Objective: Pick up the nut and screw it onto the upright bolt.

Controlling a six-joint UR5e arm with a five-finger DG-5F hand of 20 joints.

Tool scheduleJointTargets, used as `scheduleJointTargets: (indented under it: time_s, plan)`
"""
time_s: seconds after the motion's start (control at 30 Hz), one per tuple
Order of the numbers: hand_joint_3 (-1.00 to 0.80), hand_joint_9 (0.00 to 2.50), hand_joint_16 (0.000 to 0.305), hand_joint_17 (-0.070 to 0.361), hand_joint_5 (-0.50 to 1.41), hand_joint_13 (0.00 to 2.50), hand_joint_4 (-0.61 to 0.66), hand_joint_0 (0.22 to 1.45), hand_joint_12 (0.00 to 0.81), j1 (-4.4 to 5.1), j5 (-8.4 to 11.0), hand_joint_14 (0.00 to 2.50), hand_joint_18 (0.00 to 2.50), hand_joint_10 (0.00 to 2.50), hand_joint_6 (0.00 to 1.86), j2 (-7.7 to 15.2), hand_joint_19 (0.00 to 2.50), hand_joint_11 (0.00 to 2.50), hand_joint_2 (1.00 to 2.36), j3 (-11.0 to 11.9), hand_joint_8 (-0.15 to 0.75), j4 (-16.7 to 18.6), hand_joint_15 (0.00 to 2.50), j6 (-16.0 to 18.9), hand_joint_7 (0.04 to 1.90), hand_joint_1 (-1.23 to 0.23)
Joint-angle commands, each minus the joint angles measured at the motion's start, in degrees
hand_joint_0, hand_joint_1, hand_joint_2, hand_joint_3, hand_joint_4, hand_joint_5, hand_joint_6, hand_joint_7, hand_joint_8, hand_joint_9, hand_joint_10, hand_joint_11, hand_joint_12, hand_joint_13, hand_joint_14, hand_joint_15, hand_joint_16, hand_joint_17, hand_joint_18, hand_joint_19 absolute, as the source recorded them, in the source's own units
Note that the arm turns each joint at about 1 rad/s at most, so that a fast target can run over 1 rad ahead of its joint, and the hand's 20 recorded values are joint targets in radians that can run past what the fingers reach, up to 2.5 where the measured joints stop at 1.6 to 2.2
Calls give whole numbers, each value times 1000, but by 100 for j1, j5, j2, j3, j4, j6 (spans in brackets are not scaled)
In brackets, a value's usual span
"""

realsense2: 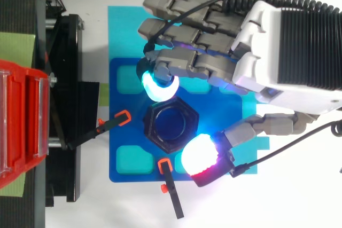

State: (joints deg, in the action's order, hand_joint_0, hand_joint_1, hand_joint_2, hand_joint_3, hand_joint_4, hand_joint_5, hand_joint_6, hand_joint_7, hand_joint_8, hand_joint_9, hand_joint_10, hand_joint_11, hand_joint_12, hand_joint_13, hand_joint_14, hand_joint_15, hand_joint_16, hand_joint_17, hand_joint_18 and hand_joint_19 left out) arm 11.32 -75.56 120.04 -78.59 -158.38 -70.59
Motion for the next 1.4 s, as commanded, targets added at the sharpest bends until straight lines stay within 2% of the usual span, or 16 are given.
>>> scheduleJointTargets:
  time_s: [0.0, 0.77, 1.1, 1.37]
  plan:
    - [-500, 412, 56, 125, -176, 342, 213, 517, 366, -24, -47, 0, 293, 0, 502, 2, 0, 0, 1000, 1, 317, 0, 0, -16, 1267, -619]
    - [-500, 412, 57, 128, -184, 343, 228, 497, 373, -112, -179, 0, 286, 0, 503, 2, 0, 0, 1000, -16, 320, 26, 0, -87, 1188, -588]
    - [-500, 396, 64, 143, -205, 331, 247, 444, 400, -121, -205, 0, 277, 0, 503, -6, 0, 0, 1000, -16, 335, 97, 0, -175, 995, -505]
    - [-500, 352, 67, 151, -224, 302, 202, 425, 408, -130, -223, 0, 243, 0, 502, -6, 0, 0, 1000, -16, 325, 97, 0, -210, 780, -463]
